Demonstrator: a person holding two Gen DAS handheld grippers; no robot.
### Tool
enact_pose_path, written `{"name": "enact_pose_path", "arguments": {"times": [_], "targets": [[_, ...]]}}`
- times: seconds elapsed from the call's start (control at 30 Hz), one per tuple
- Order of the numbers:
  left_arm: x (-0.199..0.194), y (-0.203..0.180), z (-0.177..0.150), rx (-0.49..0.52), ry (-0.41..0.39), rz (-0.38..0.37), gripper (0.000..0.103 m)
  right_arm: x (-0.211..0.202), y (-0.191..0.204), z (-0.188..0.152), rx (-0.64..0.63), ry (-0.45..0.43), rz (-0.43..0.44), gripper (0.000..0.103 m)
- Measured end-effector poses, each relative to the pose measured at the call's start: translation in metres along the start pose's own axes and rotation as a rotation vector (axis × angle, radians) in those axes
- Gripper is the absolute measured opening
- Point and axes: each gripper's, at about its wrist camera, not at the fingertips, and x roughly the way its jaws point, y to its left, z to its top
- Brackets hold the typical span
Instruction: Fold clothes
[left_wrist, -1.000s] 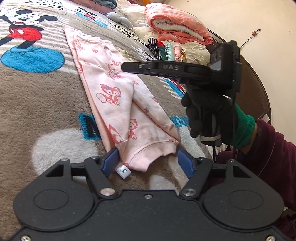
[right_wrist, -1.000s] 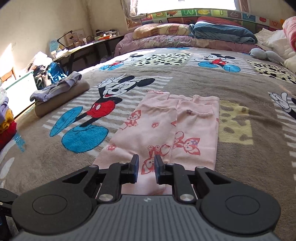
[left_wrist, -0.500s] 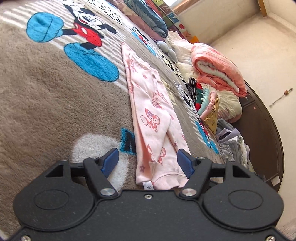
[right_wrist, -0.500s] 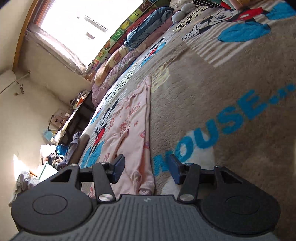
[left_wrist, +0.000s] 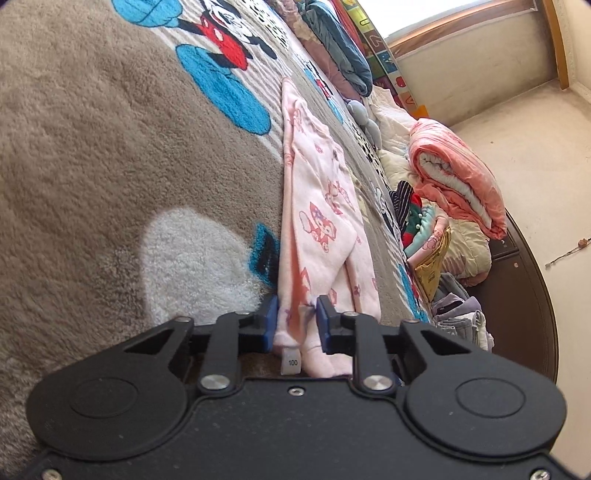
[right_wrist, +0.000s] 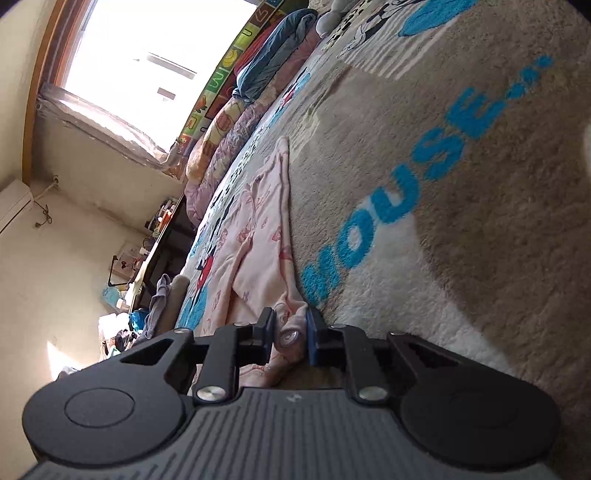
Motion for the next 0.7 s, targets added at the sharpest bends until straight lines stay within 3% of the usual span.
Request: {"name": "enact_pose_path", "arguments": {"times": [0.23,0.33,0.47,0.53,0.57,0.6,0.7], "targets": [[-0.013,-0.013,-0.01,0.06,-0.031,0.004,0.005,-0.009,0.006,0.0,-0.053,0.002,0.029,0.016],[-0.025,-0.015,-0.017,0.046,-0.014,-0.023,0.005,-0.023,0.008,0.0,-0.051,0.005,0.04,0.016],[-0.029,-0.009,-0.027,0.049,0.039,0.032,0.006,-0.04,0.005,-0.003,-0.047,0.058,0.026,0.017],[-0.032,-0.007,-0.027,0.068,0.058,0.039,0.011,-0.046,0.005,-0.008,-0.1,0.079,0.004,0.018],[-0.037,-0.009,-0.025,0.082,0.05,0.032,0.023,-0.05,0.008,-0.01,-0.137,0.078,-0.005,0.02],[-0.043,-0.011,-0.024,0.096,0.043,0.025,0.042,-0.055,0.013,-0.01,-0.173,0.068,-0.01,0.025],[-0.056,-0.039,-0.029,0.354,-0.014,0.115,0.05,-0.076,0.03,-0.006,-0.335,-0.001,-0.026,0.045]]}}
